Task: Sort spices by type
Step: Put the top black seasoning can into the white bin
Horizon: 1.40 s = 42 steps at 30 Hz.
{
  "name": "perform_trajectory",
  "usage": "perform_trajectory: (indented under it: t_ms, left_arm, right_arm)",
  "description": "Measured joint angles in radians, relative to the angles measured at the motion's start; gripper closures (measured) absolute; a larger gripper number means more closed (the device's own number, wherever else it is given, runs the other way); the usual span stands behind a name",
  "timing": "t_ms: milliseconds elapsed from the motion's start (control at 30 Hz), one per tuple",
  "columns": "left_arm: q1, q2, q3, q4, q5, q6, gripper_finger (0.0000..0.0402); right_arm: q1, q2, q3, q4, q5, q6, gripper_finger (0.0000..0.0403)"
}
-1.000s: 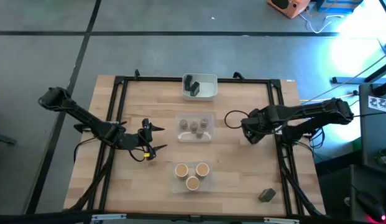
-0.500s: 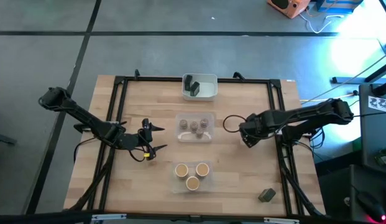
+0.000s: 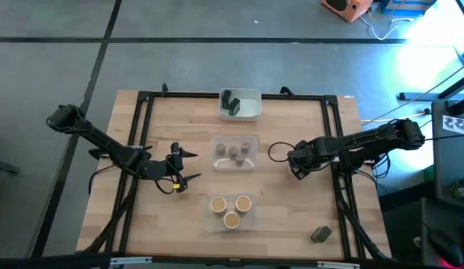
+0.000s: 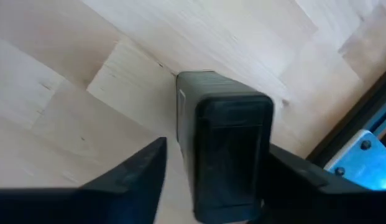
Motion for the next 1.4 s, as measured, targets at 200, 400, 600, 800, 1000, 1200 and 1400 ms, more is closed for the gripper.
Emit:
perform_trajectory:
  t_ms: [200,400,600,800,1000,1200,1400]
  left_arm:
    - [0.0,0.0,0.0,0.0,0.0,-0.001,0.0057]
    - [0.0,0.0,0.0,0.0,0.0,-0.001,0.0057]
    - [0.0,0.0,0.0,0.0,0.0,0.003,0.0057]
    - [0.0,0.0,0.0,0.002,0.0,0.06,0.0057]
    - [0.001,0.0,0.0,-0.001,0.0,0.174,0.0057]
    - [0.024,-0.005,0.001,0.006,-0.011,0.338,0.0057]
    - [0.113,-0.033,0.001,0.0,-0.013,0.417,0.0057]
  right_arm:
    - [0.001,0.0,0.0,0.02,0.026,-0.036,0.0264]
    - [0.001,0.0,0.03,0.046,0.046,-0.094,0.0273]
    - [0.001,0.0,0.172,0.03,0.153,-0.17,0.0256]
    - [-0.032,0.0,0.326,0.088,0.314,-0.326,0.0271]
    - [-0.12,0.01,0.404,0.285,0.332,-0.567,0.0262]
    - [-0.222,0.066,0.437,0.453,0.34,-0.829,0.0268]
    - [-0.34,0.153,0.466,0.592,0.322,-1.044,0.0263]
